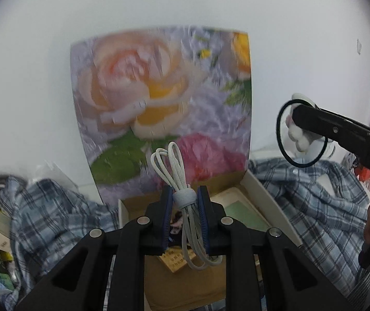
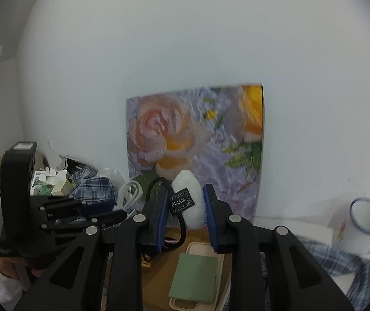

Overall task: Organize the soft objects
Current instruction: 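Lower the cable and earphone case into the box and open both grippers, then withdraw both grippers up and back from the box, then grasp the beige round disc with the left gripper while the right gripper grasps the blue packet, then lift the beige disc and blue packet and carry both over the box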

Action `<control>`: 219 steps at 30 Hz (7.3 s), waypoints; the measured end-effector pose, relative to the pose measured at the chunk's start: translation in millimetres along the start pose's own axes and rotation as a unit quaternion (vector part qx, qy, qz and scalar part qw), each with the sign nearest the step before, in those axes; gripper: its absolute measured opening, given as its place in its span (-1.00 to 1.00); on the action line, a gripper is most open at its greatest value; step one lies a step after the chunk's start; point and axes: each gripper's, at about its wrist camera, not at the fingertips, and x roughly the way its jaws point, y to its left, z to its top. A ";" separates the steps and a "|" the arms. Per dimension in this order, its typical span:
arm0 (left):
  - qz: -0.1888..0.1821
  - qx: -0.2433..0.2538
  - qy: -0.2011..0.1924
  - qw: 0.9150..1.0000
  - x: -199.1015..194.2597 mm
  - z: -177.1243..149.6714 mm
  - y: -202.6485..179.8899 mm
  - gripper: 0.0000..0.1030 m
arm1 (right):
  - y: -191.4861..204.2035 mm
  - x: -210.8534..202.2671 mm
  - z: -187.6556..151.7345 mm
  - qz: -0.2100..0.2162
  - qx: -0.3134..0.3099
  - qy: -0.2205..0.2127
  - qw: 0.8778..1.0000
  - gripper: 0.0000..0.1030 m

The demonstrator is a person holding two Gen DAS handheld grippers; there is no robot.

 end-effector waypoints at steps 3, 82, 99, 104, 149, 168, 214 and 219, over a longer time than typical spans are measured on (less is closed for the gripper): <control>-0.002 -0.004 0.016 1.000 14.7 -6.5 2.4 -0.59 | -2.5 19.1 -10.6 0.013 0.009 0.023 1.000 -0.51; 0.048 -0.022 -0.160 0.986 -140.5 32.2 5.5 1.00 | 61.2 -82.4 54.8 -0.028 -0.084 -0.046 0.995 1.00; 0.042 -0.012 -0.196 0.980 -194.3 36.2 -8.0 1.00 | 99.1 -135.4 67.1 -0.021 -0.116 -0.090 0.989 1.00; 0.054 -0.014 -0.196 0.979 -206.6 27.5 -7.9 1.00 | 106.0 -150.2 59.2 0.002 -0.114 -0.095 0.989 1.00; -0.011 0.013 0.029 0.999 -69.4 -102.1 -13.3 1.00 | 72.4 -48.0 -101.1 0.040 -0.102 0.142 0.984 1.00; -0.027 0.009 0.134 0.991 -26.3 -137.0 -14.6 1.00 | 61.8 -29.4 -141.3 0.047 -0.102 0.220 0.969 0.99; -0.060 0.034 0.164 0.984 -12.5 -146.3 -31.2 0.57 | 56.9 -14.9 -158.8 0.042 -0.105 0.255 0.960 -0.19; -0.066 0.027 0.152 0.986 -17.4 -143.6 -29.0 0.56 | 61.2 -19.3 -156.8 0.038 -0.116 0.244 0.962 -0.19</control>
